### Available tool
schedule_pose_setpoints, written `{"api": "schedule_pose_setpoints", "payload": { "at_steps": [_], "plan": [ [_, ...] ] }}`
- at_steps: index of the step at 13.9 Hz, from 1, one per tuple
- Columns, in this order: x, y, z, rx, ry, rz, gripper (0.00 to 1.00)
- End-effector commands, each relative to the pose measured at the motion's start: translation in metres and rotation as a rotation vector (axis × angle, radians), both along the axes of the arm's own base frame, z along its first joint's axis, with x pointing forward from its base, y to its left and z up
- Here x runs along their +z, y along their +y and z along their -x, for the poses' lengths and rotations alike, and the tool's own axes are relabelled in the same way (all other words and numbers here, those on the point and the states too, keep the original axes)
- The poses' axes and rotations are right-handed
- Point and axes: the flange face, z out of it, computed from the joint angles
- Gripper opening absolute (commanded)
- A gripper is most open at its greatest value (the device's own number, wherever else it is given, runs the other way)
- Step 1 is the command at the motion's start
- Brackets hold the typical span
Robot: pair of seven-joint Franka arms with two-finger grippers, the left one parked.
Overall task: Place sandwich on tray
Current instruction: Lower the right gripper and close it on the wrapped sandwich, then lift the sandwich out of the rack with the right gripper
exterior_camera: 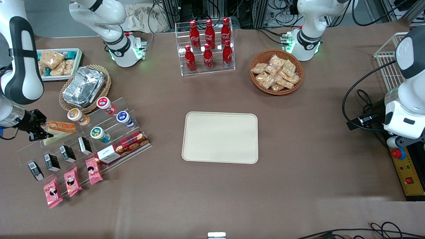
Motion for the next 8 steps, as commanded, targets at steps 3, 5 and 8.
{"api": "schedule_pose_setpoints", "payload": {
  "at_steps": [3, 5, 8],
  "plan": [
    [0.035, -0.003, 0.001, 0.014, -0.051, 0.021, 0.13],
    [0.065, -0.004, -0.002, 0.067, -0.028, 0.012, 0.12],
    [0.113, -0.003, -0.007, 0.166, 0.024, -0.009, 0.12]
  ]
}}
